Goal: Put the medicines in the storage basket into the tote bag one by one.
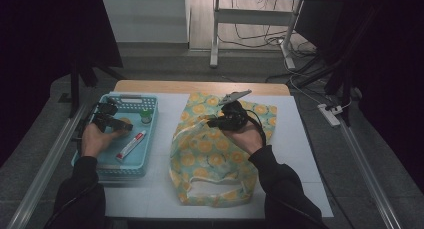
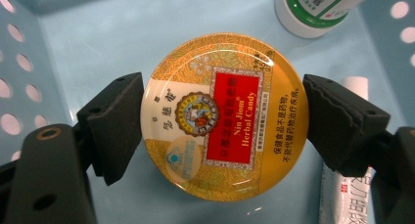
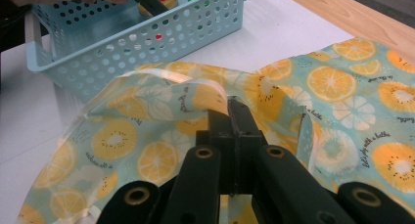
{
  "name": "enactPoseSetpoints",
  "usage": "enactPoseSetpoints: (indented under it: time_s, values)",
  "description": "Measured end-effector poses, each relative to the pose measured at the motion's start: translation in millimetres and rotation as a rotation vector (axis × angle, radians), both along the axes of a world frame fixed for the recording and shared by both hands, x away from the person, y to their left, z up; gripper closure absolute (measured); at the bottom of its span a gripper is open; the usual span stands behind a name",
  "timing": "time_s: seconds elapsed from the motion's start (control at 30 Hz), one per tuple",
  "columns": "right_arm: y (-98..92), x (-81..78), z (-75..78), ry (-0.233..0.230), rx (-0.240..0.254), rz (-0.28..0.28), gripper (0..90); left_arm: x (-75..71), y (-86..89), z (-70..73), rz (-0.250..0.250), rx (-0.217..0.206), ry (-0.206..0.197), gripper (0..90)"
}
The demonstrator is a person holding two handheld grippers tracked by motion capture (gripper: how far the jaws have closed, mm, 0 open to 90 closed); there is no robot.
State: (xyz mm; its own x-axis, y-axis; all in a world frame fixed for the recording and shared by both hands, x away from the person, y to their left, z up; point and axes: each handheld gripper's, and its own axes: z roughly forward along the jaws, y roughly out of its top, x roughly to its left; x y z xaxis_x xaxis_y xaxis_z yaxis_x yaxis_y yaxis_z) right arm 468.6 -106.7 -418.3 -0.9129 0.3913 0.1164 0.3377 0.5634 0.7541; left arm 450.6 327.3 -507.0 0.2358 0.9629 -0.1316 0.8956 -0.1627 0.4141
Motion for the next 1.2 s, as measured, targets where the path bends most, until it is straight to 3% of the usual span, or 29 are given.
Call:
enactPoseSetpoints:
  time_s: [0.43,1.0,1.2]
  values:
    - [1.2,1.1,-1.7,-0.002,0.001,-0.002,90.0,-14.2,-1.9,27.7,-0.077,-0.052,-0.100,20.4]
    - [-1.7,2.4,-0.9,-0.007,0.007,-0.013,90.0,-43.7,-33.0,65.1,-0.211,-0.071,-0.227,20.4]
    - [-3.5,3.8,-0.9,-0.010,0.009,-0.020,90.0,-57.5,-51.2,76.7,-0.281,-0.108,-0.270,20.4]
